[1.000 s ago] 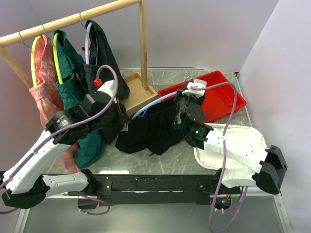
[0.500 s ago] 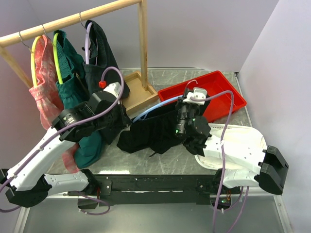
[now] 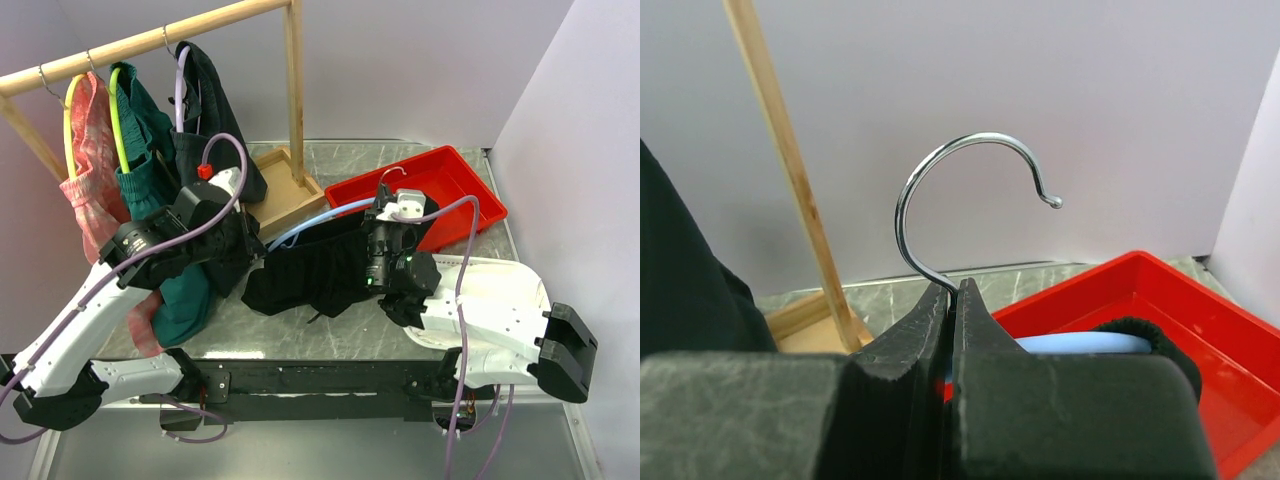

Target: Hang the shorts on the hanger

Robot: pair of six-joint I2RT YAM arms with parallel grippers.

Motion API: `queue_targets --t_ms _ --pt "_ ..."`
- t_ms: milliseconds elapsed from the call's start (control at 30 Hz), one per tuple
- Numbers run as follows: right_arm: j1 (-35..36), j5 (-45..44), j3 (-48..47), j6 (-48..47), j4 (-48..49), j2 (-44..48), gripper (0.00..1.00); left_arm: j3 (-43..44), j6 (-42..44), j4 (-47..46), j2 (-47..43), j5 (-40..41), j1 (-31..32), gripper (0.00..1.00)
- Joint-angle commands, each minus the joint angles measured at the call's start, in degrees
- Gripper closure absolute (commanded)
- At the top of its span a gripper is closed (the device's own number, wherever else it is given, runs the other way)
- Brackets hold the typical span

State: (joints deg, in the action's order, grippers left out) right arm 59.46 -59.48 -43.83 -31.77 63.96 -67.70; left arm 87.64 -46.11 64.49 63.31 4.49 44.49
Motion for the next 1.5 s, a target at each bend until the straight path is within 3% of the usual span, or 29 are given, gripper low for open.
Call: queue_targets --t_ms 0,500,700,867,1067,1167,1300,1467 --pt "-6.0 5.2 2.9 0.8 -6.2 2.6 1.00 3.2 1.4 -2.8 -3.8 -0.1 -0.8 0.99" --pt "-14.1 5.5 4.7 1.2 -4.7 2.1 1.00 6.3 0.3 10.6 -8.6 11.5 -1.2 0.99" --pt "-15.4 5.4 4.6 0.9 -4.6 1.8 1.00 7.4 0.1 12.3 -9.3 12.6 -1.2 0.99" --pt "-12.0 5.6 2.4 3.4 -8.8 2.0 1.00 5.6 0.8 6.7 -9.3 6.7 -1.2 0.99" --pt "-6.7 0.0 -5.0 -3.6 -5.0 -5.3 1.00 5.0 -0.1 -4.0 -5.9 -1.8 -1.2 0.99" --pt "-5.8 -0.4 -9.4 2.7 -12.6 -6.0 1.00 3.6 -1.7 -8.2 -4.3 -3.3 -1.2 0.99" --pt "-5.4 2.1 -16.0 13.6 -31.4 -4.7 1.00 0.5 -4.2 -13.8 -3.3 -2.8 -1.1 0.99" --pt "-5.5 9.3 -22.8 25.6 -48.3 -2.2 1.00 -0.7 -7.1 -16.9 -0.5 1.2 -1.1 0.99"
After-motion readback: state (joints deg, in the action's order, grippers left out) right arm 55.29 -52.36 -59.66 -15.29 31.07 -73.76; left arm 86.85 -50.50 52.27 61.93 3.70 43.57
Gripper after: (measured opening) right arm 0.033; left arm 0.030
